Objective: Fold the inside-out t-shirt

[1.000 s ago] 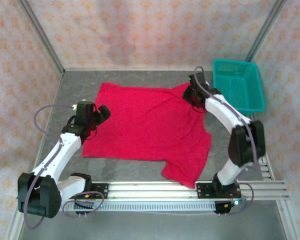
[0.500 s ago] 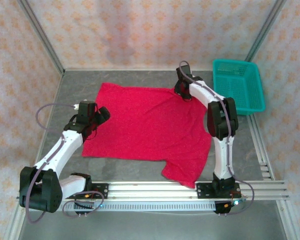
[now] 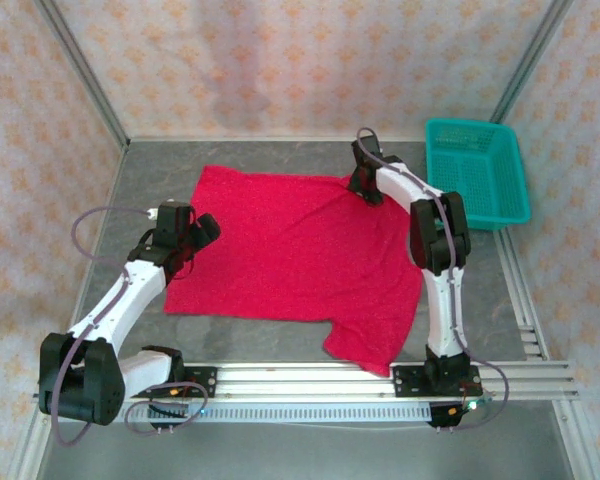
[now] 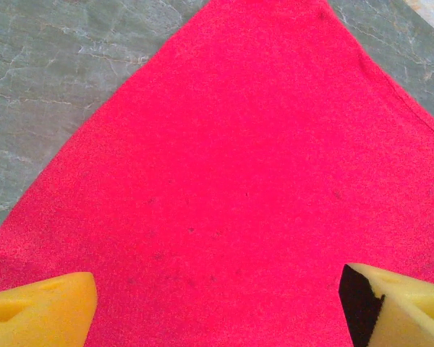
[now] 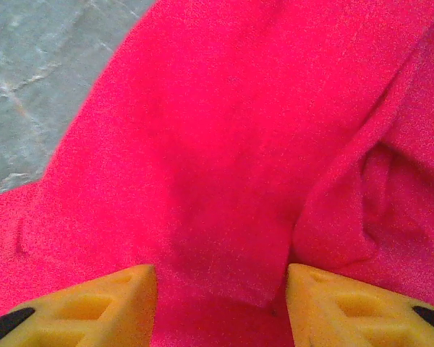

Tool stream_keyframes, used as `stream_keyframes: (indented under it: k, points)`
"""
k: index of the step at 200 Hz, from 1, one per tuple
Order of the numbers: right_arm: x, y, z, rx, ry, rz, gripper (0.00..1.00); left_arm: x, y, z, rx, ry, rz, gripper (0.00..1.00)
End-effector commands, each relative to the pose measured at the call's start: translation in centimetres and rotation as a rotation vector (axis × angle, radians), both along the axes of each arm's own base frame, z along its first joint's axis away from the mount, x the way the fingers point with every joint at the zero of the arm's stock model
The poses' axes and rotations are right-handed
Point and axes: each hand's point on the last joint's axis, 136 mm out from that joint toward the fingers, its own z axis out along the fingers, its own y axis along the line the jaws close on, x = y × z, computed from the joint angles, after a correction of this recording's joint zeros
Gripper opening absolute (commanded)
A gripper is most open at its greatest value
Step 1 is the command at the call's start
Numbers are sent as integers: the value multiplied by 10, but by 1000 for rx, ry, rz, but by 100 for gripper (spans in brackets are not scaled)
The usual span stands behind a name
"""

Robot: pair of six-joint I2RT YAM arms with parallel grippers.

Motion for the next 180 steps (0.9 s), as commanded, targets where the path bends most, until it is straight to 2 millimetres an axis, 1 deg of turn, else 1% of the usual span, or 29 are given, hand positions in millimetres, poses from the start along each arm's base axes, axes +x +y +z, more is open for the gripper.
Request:
stream_keyframes:
  k: [1, 16, 26, 31, 39, 49, 63, 79, 93, 104, 121, 135, 151, 166, 180]
  points:
    - [5, -10, -8, -23, 12, -33, 50, 6, 8, 8, 15, -27, 29, 88]
    - [5, -12, -12, -15, 19, -41, 50, 6, 8, 9, 15, -29, 30, 88]
    - [7, -12, -11, -8, 15, -44, 46, 7, 8, 10, 13, -34, 30, 88]
    - [7, -12, -11, -7, 15, -44, 41, 7, 7, 11, 11, -36, 29, 87]
    - [8, -12, -7, -6, 8, -44, 31, 8, 7, 11, 10, -36, 29, 87]
    - [9, -12, -2, -5, -1, -43, 22, 8, 7, 11, 11, -35, 28, 87]
    - [10, -12, 6, -9, -8, -40, 14, 9, 7, 13, 10, -38, 29, 87]
    - [10, -13, 14, -18, -7, -33, 9, 9, 6, 14, 6, -39, 27, 87]
    - [10, -12, 19, -22, -5, -23, 8, 10, 6, 15, 3, -41, 27, 87]
    - [11, -12, 24, -21, -6, -21, 1, 10, 5, 14, 0, -38, 25, 87]
    - [16, -9, 32, -14, -25, -13, 0, 11, 5, 12, -2, -34, 24, 87]
    - [26, -7, 40, -7, -59, -4, 0, 12, 4, 10, -5, -30, 21, 87]
    - [45, 0, 51, 11, -118, 22, 0, 13, 3, 8, -8, -26, 18, 86]
    - [68, 5, 65, 15, -180, 35, 0, 14, 3, 6, -9, -23, 17, 86]
    - [91, 7, 73, 12, -236, 46, 0, 15, 2, 5, -12, -22, 14, 86]
